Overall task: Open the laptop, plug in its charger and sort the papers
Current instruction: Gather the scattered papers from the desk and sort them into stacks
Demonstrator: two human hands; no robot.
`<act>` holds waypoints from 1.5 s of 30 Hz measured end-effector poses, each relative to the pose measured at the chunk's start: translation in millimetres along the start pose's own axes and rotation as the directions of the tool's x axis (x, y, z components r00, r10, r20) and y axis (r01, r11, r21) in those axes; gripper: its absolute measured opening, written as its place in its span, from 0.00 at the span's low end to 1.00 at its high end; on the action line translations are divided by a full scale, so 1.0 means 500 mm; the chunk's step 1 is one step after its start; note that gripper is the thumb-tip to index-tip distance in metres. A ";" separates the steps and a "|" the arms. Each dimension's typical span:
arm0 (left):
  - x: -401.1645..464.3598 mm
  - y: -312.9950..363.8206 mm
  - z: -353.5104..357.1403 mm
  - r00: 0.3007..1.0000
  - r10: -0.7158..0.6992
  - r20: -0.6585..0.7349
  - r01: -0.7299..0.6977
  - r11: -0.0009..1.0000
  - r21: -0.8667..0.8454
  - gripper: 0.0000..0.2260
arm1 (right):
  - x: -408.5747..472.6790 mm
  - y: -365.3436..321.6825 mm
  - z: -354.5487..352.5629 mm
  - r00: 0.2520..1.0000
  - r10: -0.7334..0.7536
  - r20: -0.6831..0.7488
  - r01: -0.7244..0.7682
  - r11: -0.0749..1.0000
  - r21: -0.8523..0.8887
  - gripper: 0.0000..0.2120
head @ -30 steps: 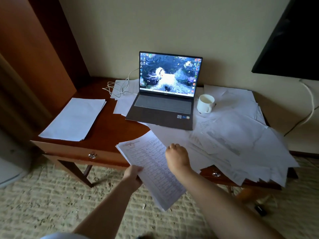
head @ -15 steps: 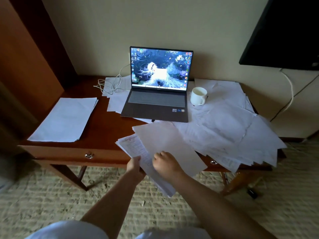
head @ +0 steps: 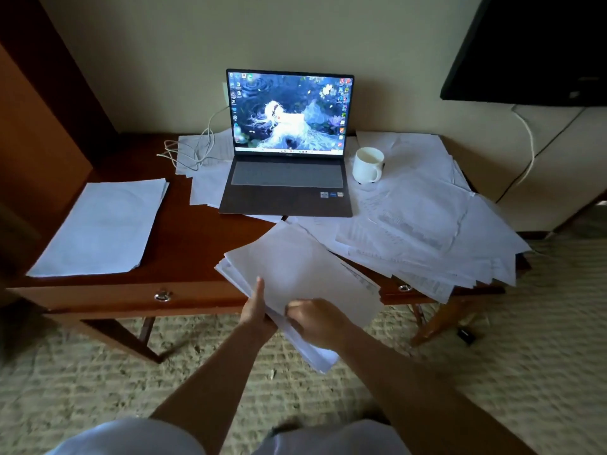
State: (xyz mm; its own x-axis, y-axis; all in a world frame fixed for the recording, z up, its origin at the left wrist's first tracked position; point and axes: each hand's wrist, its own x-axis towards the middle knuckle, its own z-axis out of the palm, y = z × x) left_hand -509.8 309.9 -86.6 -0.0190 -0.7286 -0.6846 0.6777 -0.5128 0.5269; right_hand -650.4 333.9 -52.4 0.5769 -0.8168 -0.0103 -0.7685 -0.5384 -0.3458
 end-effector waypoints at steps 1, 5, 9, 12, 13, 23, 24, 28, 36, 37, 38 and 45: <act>0.001 -0.002 -0.003 1.000 0.009 -0.004 -0.009 0.999 0.042 0.19 | -0.005 0.006 -0.002 0.999 0.019 0.028 -0.021 0.999 0.047 0.13; -0.007 -0.018 0.008 0.992 0.123 0.010 -0.123 0.979 0.163 0.20 | -0.011 0.028 -0.010 0.951 0.300 0.072 -0.304 0.873 0.382 0.15; -0.011 -0.031 0.048 0.961 0.269 -0.060 -0.230 0.903 0.363 0.16 | -0.005 0.109 -0.049 0.881 0.461 0.102 -0.466 0.814 0.346 0.19; -0.016 -0.038 0.087 0.938 0.321 -0.128 -0.252 0.890 0.381 0.13 | -0.020 0.195 -0.082 0.866 0.500 0.011 -0.489 0.840 0.237 0.13; -0.021 -0.046 0.102 0.932 0.326 -0.157 -0.254 0.898 0.360 0.12 | -0.029 0.227 -0.092 0.852 0.524 -0.025 -0.509 0.837 0.202 0.12; -0.100 -0.174 0.194 0.779 0.424 -0.461 -0.282 0.895 0.346 0.08 | -0.105 0.460 -0.159 0.785 0.617 0.059 -0.619 0.783 0.053 0.11; -0.113 -0.185 0.198 0.764 0.428 -0.483 -0.283 0.895 0.346 0.07 | -0.108 0.463 -0.157 0.791 0.601 0.118 -0.612 0.780 0.132 0.09; -0.154 -0.212 0.210 0.694 0.433 -0.575 -0.314 0.901 0.298 0.10 | -0.112 0.433 -0.156 0.865 0.440 0.240 -0.501 0.776 0.383 0.13; -0.177 -0.202 0.243 0.649 0.463 -0.604 -0.448 0.874 0.188 0.04 | -0.107 0.426 -0.192 0.868 0.348 0.355 -0.495 0.666 0.557 0.21; -0.174 -0.194 0.250 0.658 0.464 -0.594 -0.449 0.874 0.186 0.05 | -0.106 0.430 -0.203 0.869 0.364 0.335 -0.495 0.645 0.583 0.22; -0.166 -0.185 0.255 0.674 0.462 -0.577 -0.447 0.876 0.180 0.07 | -0.104 0.433 -0.212 0.875 0.384 0.297 -0.483 0.635 0.603 0.22; -0.089 -0.189 0.349 0.893 0.397 -0.212 -0.307 0.881 0.359 0.18 | -0.101 0.478 -0.212 0.825 0.564 0.030 -0.476 0.666 0.574 0.19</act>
State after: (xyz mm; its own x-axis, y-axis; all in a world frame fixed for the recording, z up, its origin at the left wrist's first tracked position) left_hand -701.1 311.6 -18.4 0.4079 -0.7581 -0.5087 0.3392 -0.3915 0.8554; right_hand -892.6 224.7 -34.8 0.0505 -0.9715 -0.2317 -0.6276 0.1496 -0.7640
